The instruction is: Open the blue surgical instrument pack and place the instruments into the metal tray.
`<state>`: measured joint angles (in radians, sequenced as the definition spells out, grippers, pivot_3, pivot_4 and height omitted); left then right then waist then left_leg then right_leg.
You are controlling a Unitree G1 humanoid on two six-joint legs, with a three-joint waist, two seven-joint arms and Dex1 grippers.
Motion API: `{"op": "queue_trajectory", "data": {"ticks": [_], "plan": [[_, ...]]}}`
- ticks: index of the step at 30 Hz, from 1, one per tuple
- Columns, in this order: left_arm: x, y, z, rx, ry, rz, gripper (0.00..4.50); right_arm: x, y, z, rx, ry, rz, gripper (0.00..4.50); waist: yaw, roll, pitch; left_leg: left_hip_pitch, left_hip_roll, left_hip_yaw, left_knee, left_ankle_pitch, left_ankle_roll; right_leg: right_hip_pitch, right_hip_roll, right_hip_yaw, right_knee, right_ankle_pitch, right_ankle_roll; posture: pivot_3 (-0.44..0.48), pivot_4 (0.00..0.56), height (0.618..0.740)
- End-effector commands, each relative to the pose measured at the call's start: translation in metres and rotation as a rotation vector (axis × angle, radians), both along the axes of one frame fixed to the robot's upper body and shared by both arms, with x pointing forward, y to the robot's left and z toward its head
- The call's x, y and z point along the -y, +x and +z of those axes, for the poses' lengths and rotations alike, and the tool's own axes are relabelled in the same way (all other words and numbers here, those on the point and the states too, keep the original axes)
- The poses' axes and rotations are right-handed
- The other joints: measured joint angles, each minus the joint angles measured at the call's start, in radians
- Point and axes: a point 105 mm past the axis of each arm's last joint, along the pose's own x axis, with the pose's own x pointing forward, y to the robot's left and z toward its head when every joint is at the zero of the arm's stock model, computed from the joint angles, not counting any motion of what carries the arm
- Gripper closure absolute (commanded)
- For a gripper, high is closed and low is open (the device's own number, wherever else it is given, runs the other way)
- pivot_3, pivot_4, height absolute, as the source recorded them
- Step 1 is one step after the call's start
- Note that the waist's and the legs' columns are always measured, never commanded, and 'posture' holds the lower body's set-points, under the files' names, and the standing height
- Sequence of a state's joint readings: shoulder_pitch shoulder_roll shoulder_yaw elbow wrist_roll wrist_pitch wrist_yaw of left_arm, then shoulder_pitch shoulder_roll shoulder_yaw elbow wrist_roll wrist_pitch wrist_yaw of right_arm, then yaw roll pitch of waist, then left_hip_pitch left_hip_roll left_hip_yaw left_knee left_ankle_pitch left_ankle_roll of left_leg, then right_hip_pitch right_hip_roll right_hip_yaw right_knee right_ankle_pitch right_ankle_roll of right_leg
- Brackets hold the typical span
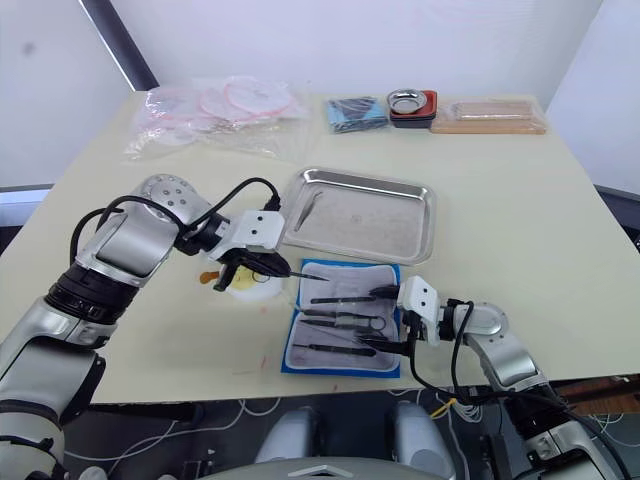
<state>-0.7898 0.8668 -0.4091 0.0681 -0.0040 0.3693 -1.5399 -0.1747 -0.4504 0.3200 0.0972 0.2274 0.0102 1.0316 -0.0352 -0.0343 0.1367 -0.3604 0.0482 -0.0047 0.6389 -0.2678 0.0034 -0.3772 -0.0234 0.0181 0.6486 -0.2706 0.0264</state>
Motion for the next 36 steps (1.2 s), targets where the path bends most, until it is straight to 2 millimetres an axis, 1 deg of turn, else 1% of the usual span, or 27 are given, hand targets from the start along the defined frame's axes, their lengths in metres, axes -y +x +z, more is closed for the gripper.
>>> {"op": "queue_trajectory", "data": {"ticks": [1, 3, 6, 8, 11, 13, 16, 19, 22, 26, 27, 28, 30, 36], "plan": [[0.009, 0.005, 0.028, 0.049, -0.114, 0.022, 4.44, 0.031, -0.025, -0.077, -0.269, -0.235, -0.079, 0.0, 0.001, 0.0, 0.0, 0.0, 0.0, 0.0, 0.0, 0.0, 0.0, 0.0, 0.0, 0.0, 0.0, 0.0, 0.0, 0.0, 0.15, 0.74], [0.014, 0.01, 0.031, 0.052, -0.186, 0.068, 4.44, 0.031, -0.025, -0.077, -0.27, -0.235, -0.078, 0.0, 0.001, 0.0, 0.0, 0.0, 0.0, 0.0, 0.001, 0.0, 0.0, 0.0, 0.0, 0.0, 0.001, 0.0, 0.0, 0.0, 0.15, 0.74], [0.028, 0.024, 0.038, 0.093, -0.318, 0.176, 4.44, 0.031, -0.026, -0.077, -0.272, -0.236, -0.076, 0.0, 0.001, -0.002, -0.001, 0.0, 0.0, 0.0, 0.001, 0.0, 0.0, 0.0, 0.0, 0.0, 0.001, 0.0, 0.0, 0.0, 0.15, 0.74], [0.039, 0.033, 0.042, 0.105, -0.416, 0.273, 4.44, 0.031, -0.026, -0.077, -0.271, -0.237, -0.075, 0.0, 0.001, -0.002, -0.001, 0.0, 0.0, 0.0, 0.002, 0.0, 0.0, 0.0, 0.001, 0.0, 0.002, 0.001, 0.001, 0.0, 0.15, 0.74], [0.051, 0.046, 0.048, 0.127, -0.53, 0.402, 4.44, 0.031, -0.026, -0.077, -0.272, -0.237, -0.072, 0.0, 0.002, -0.002, -0.001, 0.0, 0.0, -0.001, 0.004, 0.0, 0.0, 0.0, 0.001, 0.0, 0.004, 0.002, 0.004, 0.0, 0.15, 0.74], [0.058, 0.056, 0.051, 0.112, -0.625, 0.52, 4.44, 0.032, -0.026, -0.077, -0.272, -0.239, -0.069, 0.0, 0.002, -0.001, 0.0, 0.0, 0.0, -0.001, 0.005, 0.0, 0.0, 0.0, 0.001, 0.0, 0.006, 0.002, 0.004, 0.0, 0.15, 0.74], [0.063, 0.069, 0.049, 0.13, -0.665, 0.646, 4.44, 0.031, -0.025, -0.078, -0.27, -0.241, -0.064, 0.0, 0.001, -0.001, 0.0, 0.0, -0.001, -0.002, 0.005, 0.0, 0.0, 0.0, 0.001, 0.0, 0.007, 0.002, 0.004, 0.0, 0.15, 0.74], [0.067, 0.082, 0.041, 0.176, -0.663, 0.758, 4.44, 0.029, -0.021, -0.076, -0.262, -0.238, -0.062, 0.0, 0.002, -0.001, 0.0, 0.0, -0.001, -0.002, 0.007, 0.0, 0.0, 0.0, 0.001, 0.0, 0.008, 0.002, 0.004, 0.0, 0.15, 0.74], [0.064, 0.094, 0.034, 0.241, -0.696, 0.884, 4.44, 0.028, -0.02, -0.075, -0.257, -0.227, -0.067, 0.0, 0.0, -0.001, 0.0, 0.0, -0.001, -0.002, 0.009, 0.0, 0.0, 0.001, 0.001, 0.001, 0.009, 0.002, 0.005, 0.0, 0.15, 0.74], [0.063, 0.096, 0.021, 0.235, -0.679, 0.969, 4.44, 0.028, -0.021, -0.075, -0.257, -0.227, -0.068, 0.0, -0.001, -0.001, 0.0, 0.001, -0.002, -0.003, 0.01, 0.0, 0.0, 0.001, 0.001, 0.002, 0.011, 0.003, 0.005, 0.0, 0.15, 0.74], [0.066, 0.095, 0.014, 0.204, -0.664, 0.983, 4.44, 0.028, -0.021, -0.075, -0.257, -0.227, -0.068, 0.0, -0.001, -0.001, 0.0, 0.001, -0.002, -0.003, 0.01, 0.0, 0.0, 0.001, 0.001, 0.002, 0.011, 0.003, 0.005, 0.0, 0.15, 0.74], [0.065, 0.095, 0.005, 0.209, -0.614, 0.999, 4.44, 0.028, -0.021, -0.075, -0.257, -0.227, -0.069, 0.0, 0.0, -0.001, 0.0, 0.001, -0.002, -0.003, 0.01, 0.0, 0.0, 0.001, 0.001, 0.002, 0.011, 0.003, 0.005, 0.0, 0.15, 0.74], [0.061, 0.099, -0.004, 0.239, -0.572, 1.053, 4.44, 0.027, -0.022, -0.076, -0.258, -0.228, -0.07, 0.0, 0.0, -0.001, 0.0, 0.001, -0.002, -0.003, 0.01, 0.0, 0.0, 0.001, 0.001, 0.002, 0.011, 0.003, 0.005, 0.0, 0.15, 0.74], [0.058, 0.104, -0.016, 0.207, -0.53, 1.164, 4.44, 0.027, -0.024, -0.077, -0.263, -0.225, -0.074, 0.0, -0.001, -0.001, 0.0, 0.001, -0.002, -0.003, 0.01, 0.0, 0.0, 0.001, 0.001, 0.001, 0.011, 0.003, 0.005, 0.0, 0.15, 0.74]]}}
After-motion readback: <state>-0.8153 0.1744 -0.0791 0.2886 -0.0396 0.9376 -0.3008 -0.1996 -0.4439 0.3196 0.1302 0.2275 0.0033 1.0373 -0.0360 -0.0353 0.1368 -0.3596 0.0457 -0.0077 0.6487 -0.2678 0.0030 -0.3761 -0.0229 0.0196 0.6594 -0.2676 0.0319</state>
